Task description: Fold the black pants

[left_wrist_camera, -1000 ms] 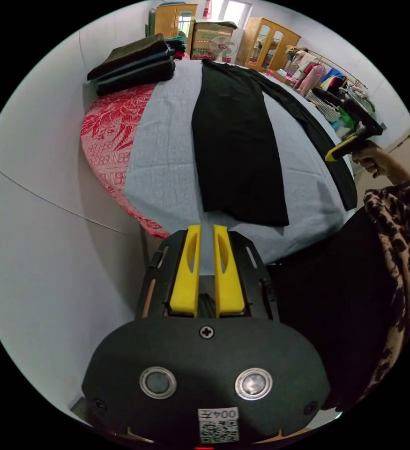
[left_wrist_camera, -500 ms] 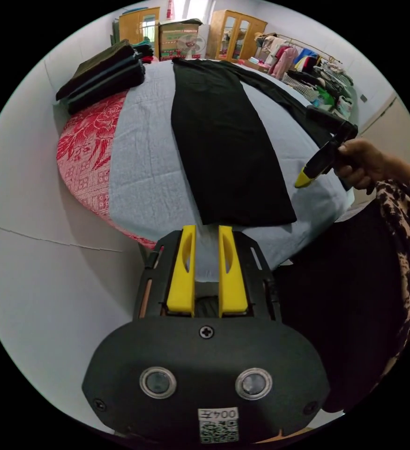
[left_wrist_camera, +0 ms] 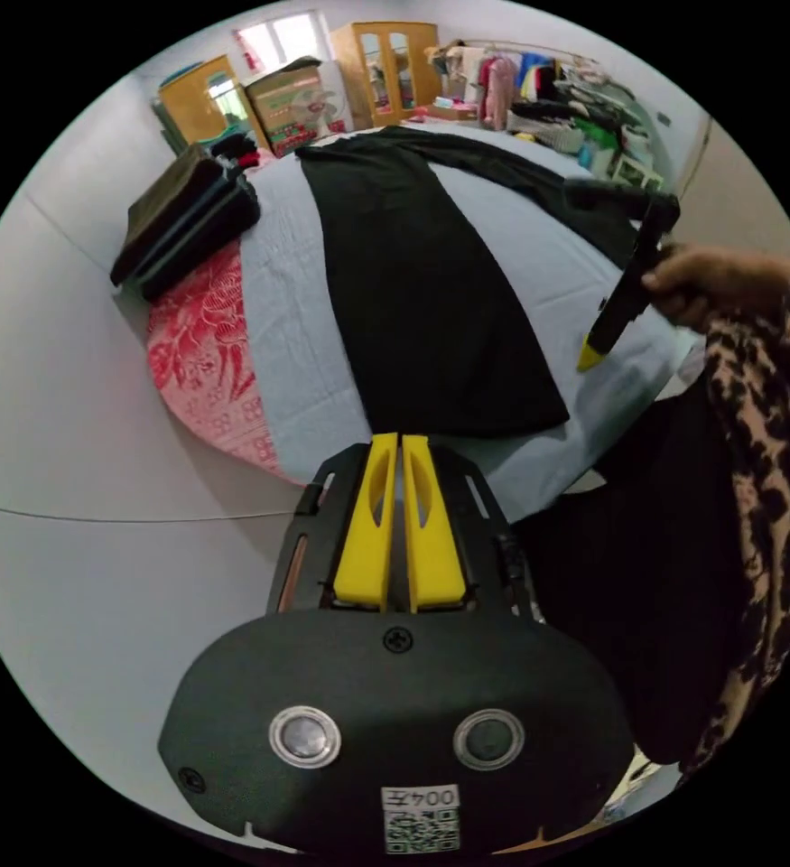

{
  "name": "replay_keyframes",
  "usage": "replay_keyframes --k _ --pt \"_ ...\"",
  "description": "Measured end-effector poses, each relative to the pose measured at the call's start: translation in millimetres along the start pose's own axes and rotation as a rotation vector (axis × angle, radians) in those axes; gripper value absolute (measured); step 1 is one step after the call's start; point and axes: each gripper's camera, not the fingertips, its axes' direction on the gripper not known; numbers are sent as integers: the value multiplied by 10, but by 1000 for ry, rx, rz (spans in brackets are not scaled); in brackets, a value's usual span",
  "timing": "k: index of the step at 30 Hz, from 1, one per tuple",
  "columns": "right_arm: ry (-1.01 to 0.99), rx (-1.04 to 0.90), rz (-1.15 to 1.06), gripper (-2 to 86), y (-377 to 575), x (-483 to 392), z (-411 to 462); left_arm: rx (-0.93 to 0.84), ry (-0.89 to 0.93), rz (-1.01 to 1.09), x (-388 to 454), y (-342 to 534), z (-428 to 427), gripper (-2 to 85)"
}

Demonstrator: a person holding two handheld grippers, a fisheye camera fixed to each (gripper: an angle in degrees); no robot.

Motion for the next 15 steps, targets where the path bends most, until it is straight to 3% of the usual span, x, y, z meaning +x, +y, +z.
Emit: replay_keyframes --k 5,9,15 --pt "-5 17 -31 -8 89 27 88 -127 -12 -3 -16 44 373 3" --pt "207 50 -54 -7 252 -140 11 -175 21 -113 -156 185 490 5" --pt "580 125 12 -7 477 -141 -131 70 129 -126 30 0 180 21"
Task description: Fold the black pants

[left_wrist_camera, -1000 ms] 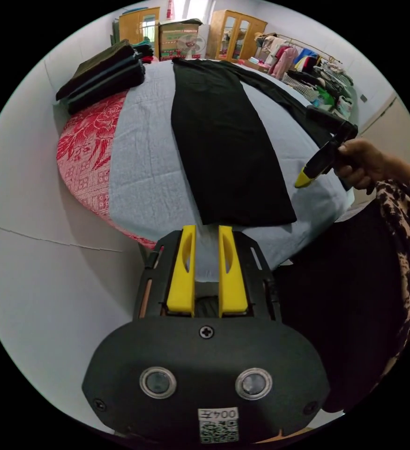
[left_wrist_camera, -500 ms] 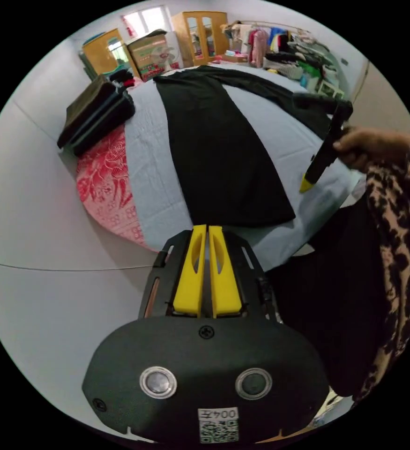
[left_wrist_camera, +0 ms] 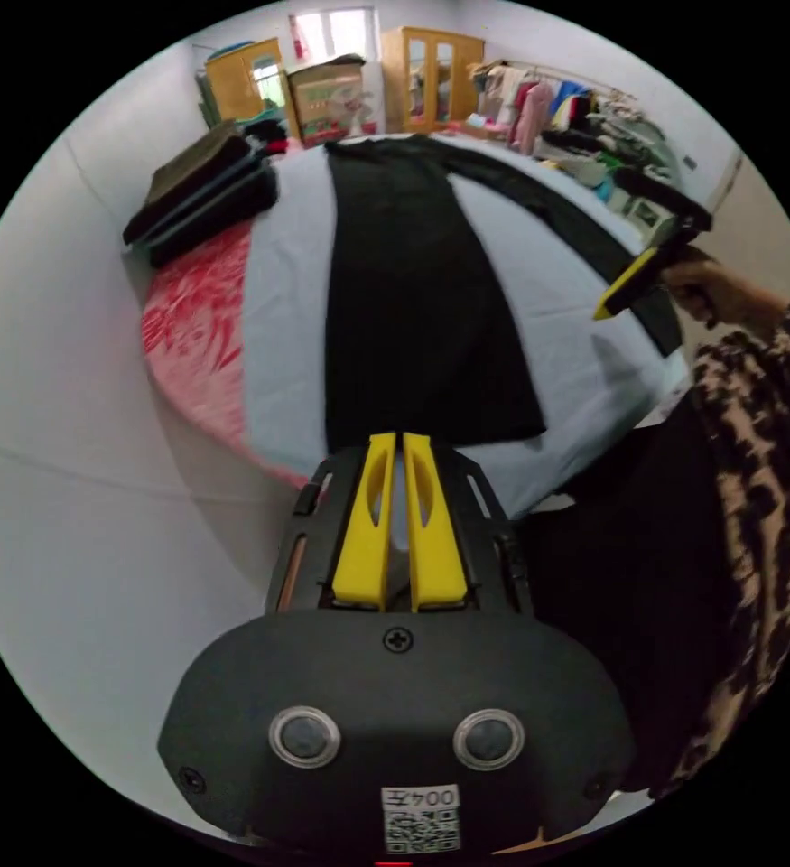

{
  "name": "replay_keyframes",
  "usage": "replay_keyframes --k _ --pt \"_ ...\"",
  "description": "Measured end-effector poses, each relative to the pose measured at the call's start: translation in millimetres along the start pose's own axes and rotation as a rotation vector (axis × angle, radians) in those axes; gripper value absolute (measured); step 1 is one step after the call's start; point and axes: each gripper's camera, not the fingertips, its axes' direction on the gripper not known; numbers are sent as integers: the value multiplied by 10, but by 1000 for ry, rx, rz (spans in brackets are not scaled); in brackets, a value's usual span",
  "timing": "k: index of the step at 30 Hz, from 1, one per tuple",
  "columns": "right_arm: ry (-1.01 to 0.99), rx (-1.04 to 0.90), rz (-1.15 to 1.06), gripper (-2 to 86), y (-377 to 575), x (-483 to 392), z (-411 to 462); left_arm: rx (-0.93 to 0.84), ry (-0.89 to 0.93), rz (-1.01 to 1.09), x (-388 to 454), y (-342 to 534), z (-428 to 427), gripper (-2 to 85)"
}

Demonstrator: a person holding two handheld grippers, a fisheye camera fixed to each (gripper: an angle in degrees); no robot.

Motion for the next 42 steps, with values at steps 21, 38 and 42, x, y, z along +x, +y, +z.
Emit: replay_keyframes --k 21,38,42 --pt "144 -41 409 3 577 1053 -83 -126 136 203 733 -639 577 17" --pt "63 12 157 2 507 1346 -120 -256 134 -146 680 -838 681 9" --pt "162 12 74 -1 431 1308 -100 -242 92 -211 639 -929 587 4"
